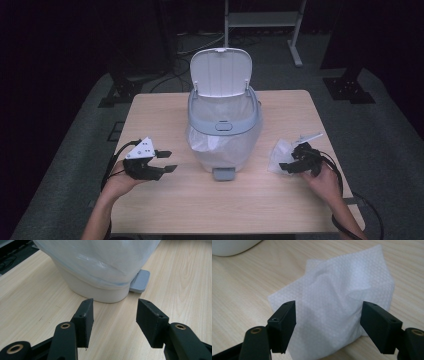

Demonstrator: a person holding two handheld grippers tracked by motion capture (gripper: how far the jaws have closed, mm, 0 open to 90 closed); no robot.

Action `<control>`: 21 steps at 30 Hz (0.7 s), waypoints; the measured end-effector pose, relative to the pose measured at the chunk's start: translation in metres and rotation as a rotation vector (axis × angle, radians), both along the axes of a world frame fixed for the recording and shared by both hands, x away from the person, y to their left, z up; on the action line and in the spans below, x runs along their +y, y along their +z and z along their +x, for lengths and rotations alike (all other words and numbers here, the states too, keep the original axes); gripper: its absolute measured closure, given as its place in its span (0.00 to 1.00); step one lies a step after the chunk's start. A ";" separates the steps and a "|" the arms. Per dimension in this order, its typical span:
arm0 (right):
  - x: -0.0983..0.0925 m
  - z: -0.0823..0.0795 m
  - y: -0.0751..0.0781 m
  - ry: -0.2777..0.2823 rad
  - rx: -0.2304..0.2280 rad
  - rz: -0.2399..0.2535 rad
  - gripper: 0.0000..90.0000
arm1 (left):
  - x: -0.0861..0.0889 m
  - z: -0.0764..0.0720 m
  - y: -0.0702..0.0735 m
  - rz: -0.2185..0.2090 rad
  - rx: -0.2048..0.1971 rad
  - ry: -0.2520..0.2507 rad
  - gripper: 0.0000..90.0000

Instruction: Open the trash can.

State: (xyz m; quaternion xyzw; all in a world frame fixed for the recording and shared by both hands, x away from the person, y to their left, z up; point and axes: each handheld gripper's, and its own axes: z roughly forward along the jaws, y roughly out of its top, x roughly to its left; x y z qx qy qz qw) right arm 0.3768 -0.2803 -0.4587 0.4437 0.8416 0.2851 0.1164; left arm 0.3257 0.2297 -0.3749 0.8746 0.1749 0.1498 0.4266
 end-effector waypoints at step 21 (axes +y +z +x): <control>0.005 -0.002 -0.006 -0.033 -0.065 -0.043 0.65 | 0.000 0.001 -0.019 -0.013 0.005 0.006 0.49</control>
